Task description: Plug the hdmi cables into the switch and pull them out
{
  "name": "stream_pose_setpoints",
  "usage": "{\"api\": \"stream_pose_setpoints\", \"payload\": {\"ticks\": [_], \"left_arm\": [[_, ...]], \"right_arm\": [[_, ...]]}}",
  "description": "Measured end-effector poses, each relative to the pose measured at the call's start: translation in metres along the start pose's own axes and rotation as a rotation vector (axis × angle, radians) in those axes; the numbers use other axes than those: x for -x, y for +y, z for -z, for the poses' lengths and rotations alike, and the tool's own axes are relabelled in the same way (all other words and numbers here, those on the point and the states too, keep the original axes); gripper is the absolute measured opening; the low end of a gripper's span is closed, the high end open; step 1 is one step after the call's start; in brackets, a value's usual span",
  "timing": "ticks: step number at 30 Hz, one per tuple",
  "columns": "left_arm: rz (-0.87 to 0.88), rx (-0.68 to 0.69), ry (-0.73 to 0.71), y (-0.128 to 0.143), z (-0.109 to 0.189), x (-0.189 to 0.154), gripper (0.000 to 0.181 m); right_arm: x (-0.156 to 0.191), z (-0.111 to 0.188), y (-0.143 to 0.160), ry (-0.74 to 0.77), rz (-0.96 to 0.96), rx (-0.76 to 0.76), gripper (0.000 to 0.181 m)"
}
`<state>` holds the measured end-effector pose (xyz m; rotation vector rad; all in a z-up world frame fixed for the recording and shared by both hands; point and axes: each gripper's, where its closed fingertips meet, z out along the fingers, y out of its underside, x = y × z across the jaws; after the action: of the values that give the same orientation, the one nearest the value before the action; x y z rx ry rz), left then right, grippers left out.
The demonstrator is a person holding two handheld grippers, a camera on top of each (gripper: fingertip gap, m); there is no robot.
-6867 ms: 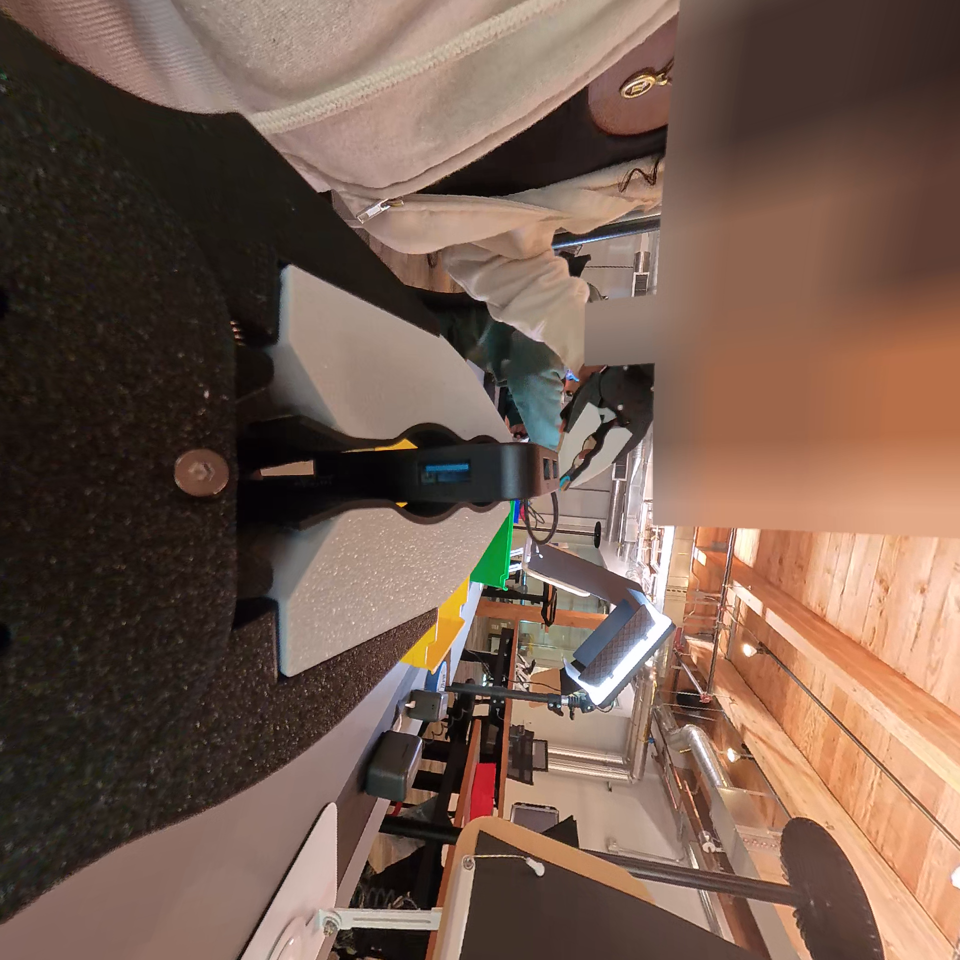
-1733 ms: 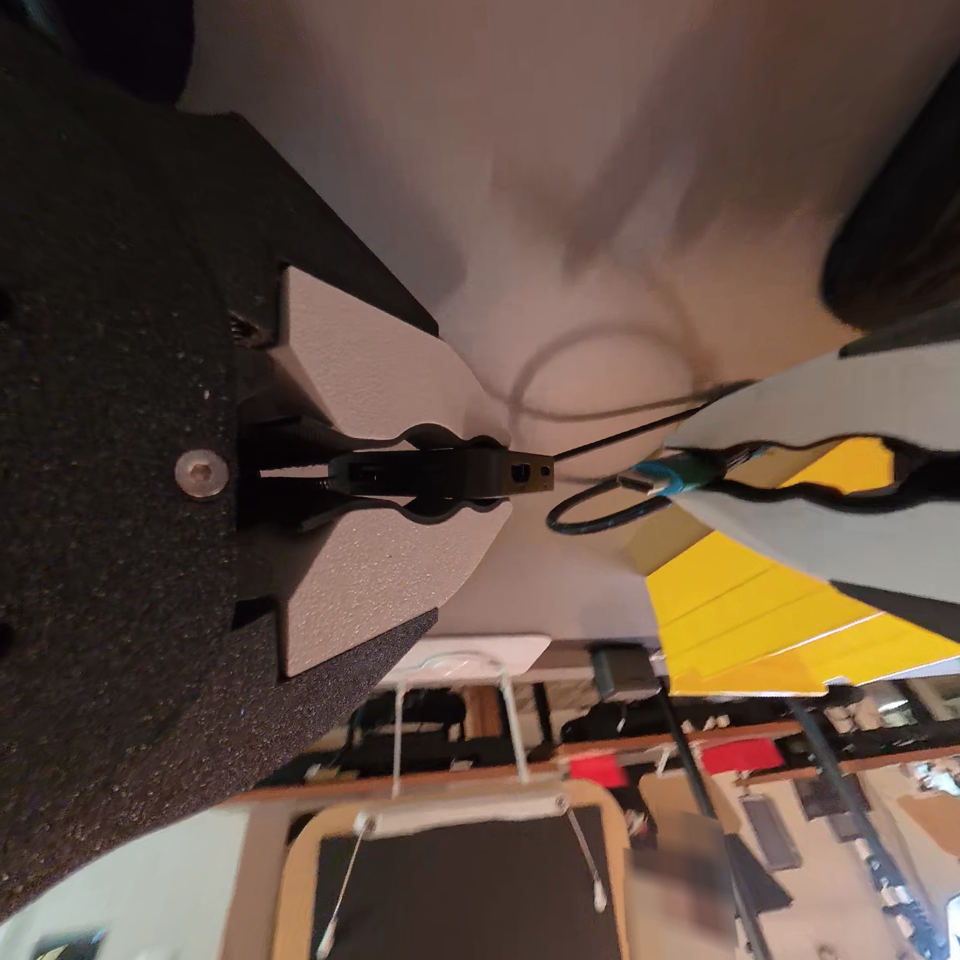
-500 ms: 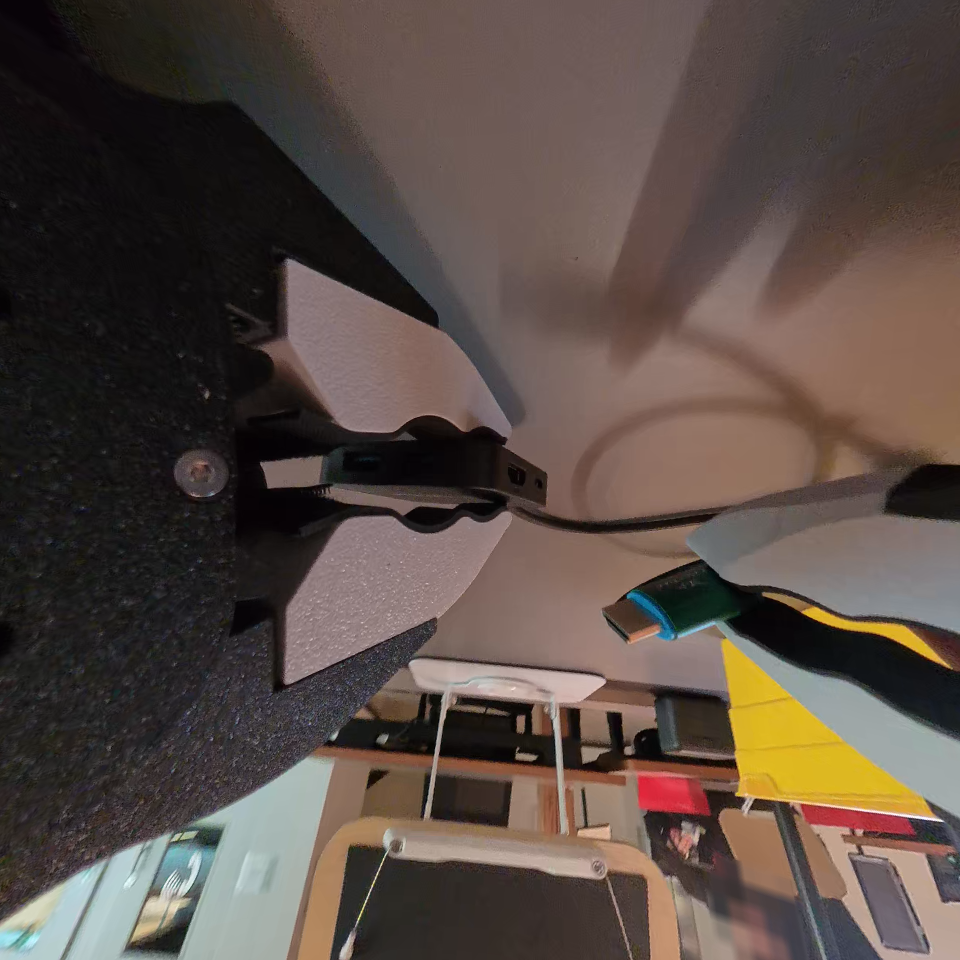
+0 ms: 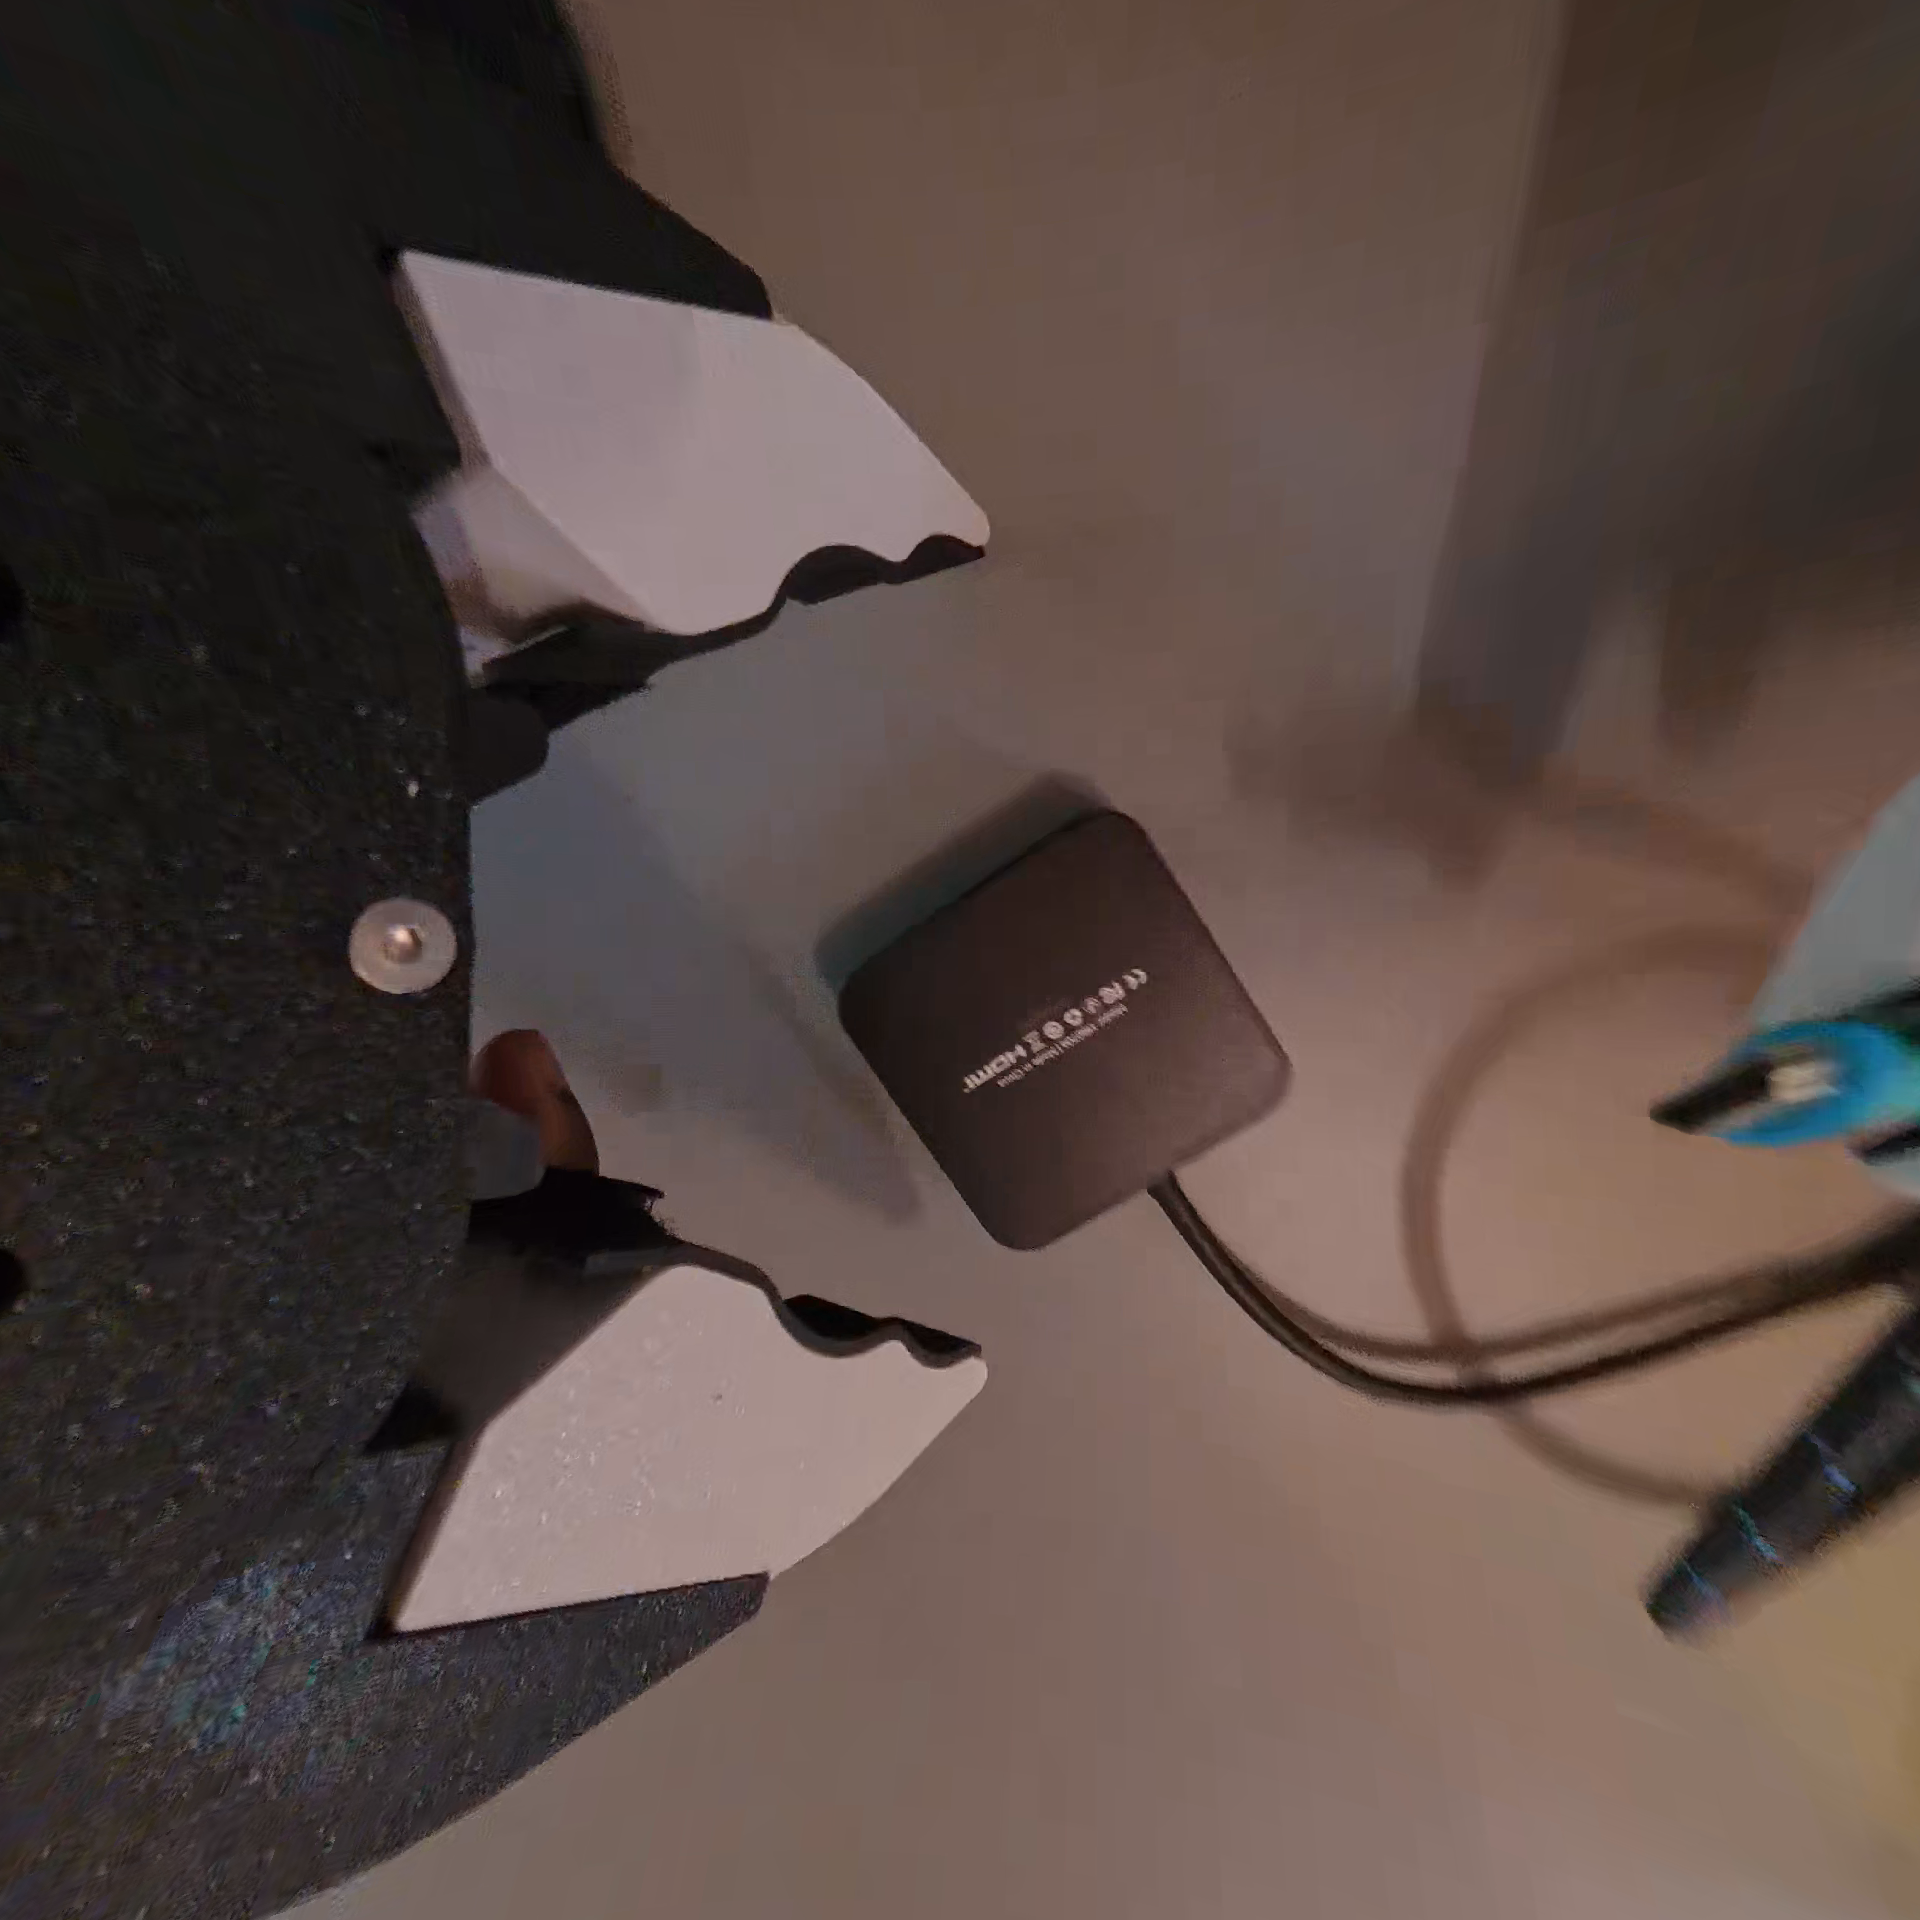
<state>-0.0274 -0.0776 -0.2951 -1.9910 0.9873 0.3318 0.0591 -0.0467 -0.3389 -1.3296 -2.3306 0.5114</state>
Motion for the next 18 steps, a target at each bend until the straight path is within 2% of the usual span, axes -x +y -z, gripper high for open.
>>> {"api": "stream_pose_setpoints", "payload": {"ticks": [4, 9, 10, 14, 18], "left_arm": [[-0.012, -0.011, 0.003, 0.001, 0.003, -0.001, 0.012], [-0.01, -0.016, 0.003, 0.002, 0.006, -0.002, 0.012], [-0.002, -0.019, 0.0, 0.002, 0.006, -0.001, 0.012], [0.002, 0.003, -0.058, 0.008, 0.004, 0.004, 0.012], [-0.053, 0.035, -0.152, 0.009, 0.003, 0.009, 0.011]], "right_arm": [[-0.008, -0.003, 0.007, -0.146, 0.047, 0.079, 0.121], [-0.015, -0.014, -0.012, -0.227, 0.06, -0.075, 0.091], [-0.014, -0.013, -0.016, -0.226, 0.063, -0.117, 0.076], [-0.012, -0.012, -0.022, -0.124, -0.025, -0.178, 0.073], [-0.017, 0.019, -0.046, 0.023, -0.259, -0.325, 0.072]]}}
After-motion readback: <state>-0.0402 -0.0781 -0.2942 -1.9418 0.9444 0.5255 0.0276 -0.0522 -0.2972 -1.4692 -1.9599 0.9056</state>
